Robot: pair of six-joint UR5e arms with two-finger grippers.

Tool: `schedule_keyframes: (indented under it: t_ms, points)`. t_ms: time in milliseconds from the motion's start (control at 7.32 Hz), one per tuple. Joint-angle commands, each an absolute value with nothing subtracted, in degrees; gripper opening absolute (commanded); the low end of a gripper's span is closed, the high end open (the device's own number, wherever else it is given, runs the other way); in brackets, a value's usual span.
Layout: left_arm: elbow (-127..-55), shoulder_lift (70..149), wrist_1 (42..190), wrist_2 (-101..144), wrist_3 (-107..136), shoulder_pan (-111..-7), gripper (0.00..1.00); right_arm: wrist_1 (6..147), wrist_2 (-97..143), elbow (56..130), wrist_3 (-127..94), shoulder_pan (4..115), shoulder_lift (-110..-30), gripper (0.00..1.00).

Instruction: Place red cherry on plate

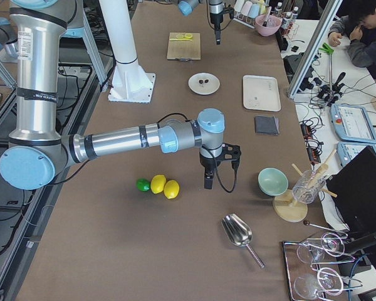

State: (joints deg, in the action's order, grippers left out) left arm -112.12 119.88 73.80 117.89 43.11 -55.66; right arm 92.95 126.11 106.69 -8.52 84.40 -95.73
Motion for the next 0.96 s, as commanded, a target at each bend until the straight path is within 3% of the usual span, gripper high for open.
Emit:
schedule_keyframes:
  t_ms: [0,547,820]
  points:
    - [-114.6,112.9,65.8,121.7,16.6,-70.2,0.98,99.0,125.7,105.7,12.3,90.3,-95.7,1.0]
    - [-106.6,97.4,69.8,127.0,-5.7,-87.6,0.98,98.8,126.3,103.5,14.2,90.6,-96.3,1.0]
    - [-104.9,89.9,78.5,132.3,-5.6,-88.7,0.98,98.8,126.5,103.6,14.1,90.5,-96.0,1.0]
